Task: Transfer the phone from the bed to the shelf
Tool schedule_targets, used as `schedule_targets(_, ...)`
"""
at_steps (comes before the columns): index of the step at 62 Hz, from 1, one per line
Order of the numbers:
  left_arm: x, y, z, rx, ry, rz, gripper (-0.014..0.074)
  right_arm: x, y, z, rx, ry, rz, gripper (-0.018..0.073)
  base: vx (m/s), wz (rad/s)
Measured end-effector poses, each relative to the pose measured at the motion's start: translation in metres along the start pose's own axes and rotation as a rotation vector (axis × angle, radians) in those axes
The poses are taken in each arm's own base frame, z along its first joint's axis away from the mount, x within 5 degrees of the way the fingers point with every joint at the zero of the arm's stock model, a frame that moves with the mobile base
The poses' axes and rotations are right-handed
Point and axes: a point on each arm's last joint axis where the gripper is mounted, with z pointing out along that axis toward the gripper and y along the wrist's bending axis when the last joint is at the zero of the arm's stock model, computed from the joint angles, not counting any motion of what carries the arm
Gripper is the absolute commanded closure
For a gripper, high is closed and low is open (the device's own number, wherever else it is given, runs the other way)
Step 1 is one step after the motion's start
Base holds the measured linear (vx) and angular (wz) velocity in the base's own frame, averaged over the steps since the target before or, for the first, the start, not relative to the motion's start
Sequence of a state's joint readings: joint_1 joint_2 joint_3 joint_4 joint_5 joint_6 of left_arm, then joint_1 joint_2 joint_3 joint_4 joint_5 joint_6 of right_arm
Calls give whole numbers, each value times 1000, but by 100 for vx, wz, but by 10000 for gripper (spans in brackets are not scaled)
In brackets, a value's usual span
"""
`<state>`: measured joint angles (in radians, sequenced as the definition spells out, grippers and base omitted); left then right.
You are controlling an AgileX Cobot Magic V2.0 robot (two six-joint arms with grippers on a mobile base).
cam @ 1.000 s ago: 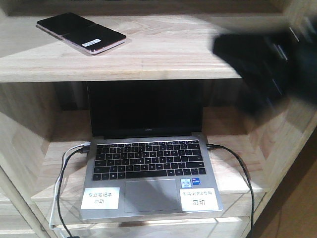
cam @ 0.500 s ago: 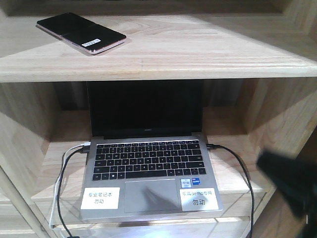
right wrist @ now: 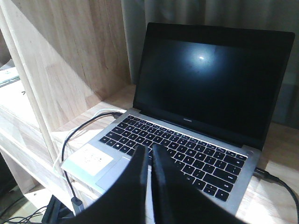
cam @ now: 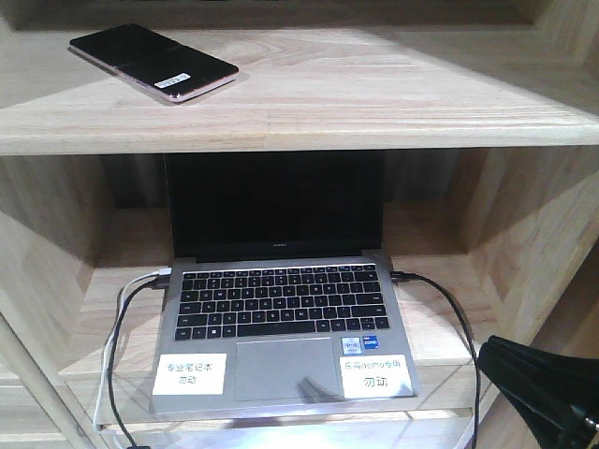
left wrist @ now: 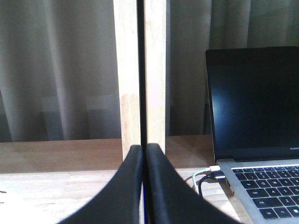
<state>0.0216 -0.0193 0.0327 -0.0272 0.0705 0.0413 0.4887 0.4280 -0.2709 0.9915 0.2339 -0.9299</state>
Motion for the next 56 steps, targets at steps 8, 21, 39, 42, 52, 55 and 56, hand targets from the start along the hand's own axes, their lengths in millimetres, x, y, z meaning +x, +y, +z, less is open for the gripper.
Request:
schedule_targets(8,0,0,0,0,0,0,595,0,0,0,0,0,0,564,0,0)
schedule_targets(21,0,0,0,0,0,0,595,0,-1,0,7,-5,0,564,0,0)
schedule_targets(39,0,0,0,0,0,0,595,2,-4,0,49,21,34,564,0,0)
schedule_targets(42,0,0,0,0,0,0,595,3,-6,0,69,35,46,564,0,0)
schedule_targets(52,0,0,0,0,0,0,595,6,-12,-1,140,60,101,564,0,0)
schedule_targets(55,0,0,0,0,0,0,595,6,-14,-1,159,56,105,564,0,0)
schedule_targets(56,0,0,0,0,0,0,595,6,-15,-1,163,53,104,564,0,0)
